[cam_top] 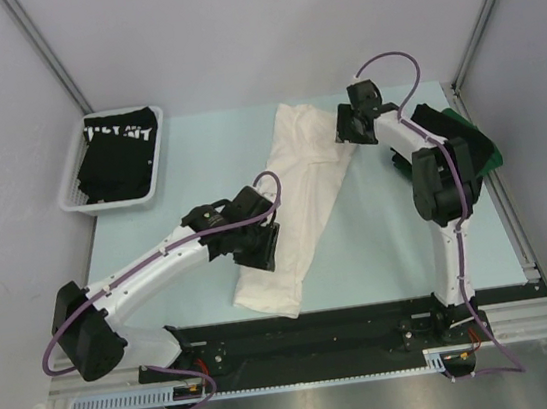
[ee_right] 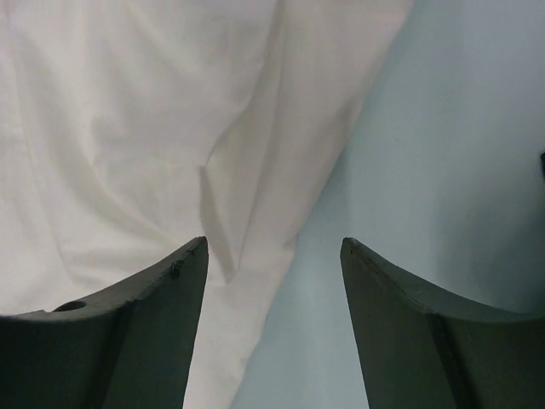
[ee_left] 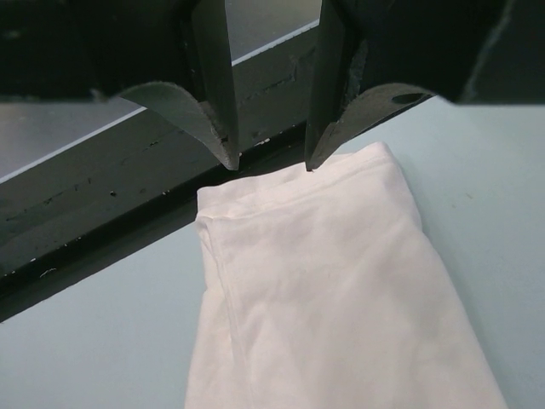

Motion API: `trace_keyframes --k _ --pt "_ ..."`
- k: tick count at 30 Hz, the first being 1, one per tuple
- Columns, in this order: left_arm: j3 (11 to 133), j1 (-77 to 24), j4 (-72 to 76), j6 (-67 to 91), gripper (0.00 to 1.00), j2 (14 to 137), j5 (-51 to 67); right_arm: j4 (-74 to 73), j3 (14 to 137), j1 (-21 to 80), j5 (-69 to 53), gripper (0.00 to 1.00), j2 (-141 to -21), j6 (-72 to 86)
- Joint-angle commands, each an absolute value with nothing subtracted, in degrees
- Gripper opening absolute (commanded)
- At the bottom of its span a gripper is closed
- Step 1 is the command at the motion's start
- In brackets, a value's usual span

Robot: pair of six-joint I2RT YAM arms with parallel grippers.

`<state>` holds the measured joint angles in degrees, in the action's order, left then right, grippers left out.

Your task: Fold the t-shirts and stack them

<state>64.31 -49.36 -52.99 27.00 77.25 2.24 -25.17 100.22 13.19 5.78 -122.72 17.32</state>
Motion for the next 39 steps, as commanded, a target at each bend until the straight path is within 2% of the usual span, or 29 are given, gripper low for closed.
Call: trace_keyframes --k 1,24,31,35,36,39 --pt "63.90 -48.96 -53.44 26.98 0.42 75.59 2.02 -24.79 105.55 12.75 9.75 0.68 -126.64 15.03" --pt "63.11 -47.90 -54.76 26.63 0.42 74.97 1.50 -23.47 114.26 12.13 18.98 0.66 -135.79 10.28" --pt "63.98 -47.55 -55.46 25.93 0.42 75.67 1.14 -23.20 114.43 10.02 16.09 0.64 -136.93 13.70" --pt "64.51 -47.46 -55.81 25.66 0.42 76.20 0.97 -23.55 116.45 9.23 13.54 0.52 -138.33 14.50" --pt "64.60 -47.46 -55.81 25.66 0.42 76.11 0.97 -23.55 116.98 9.14 12.58 0.44 -138.60 14.68" --pt "64.86 -47.37 -55.99 25.49 0.42 76.64 1.14 -25.13 119.79 8.70 10.73 0.30 -140.27 15.64"
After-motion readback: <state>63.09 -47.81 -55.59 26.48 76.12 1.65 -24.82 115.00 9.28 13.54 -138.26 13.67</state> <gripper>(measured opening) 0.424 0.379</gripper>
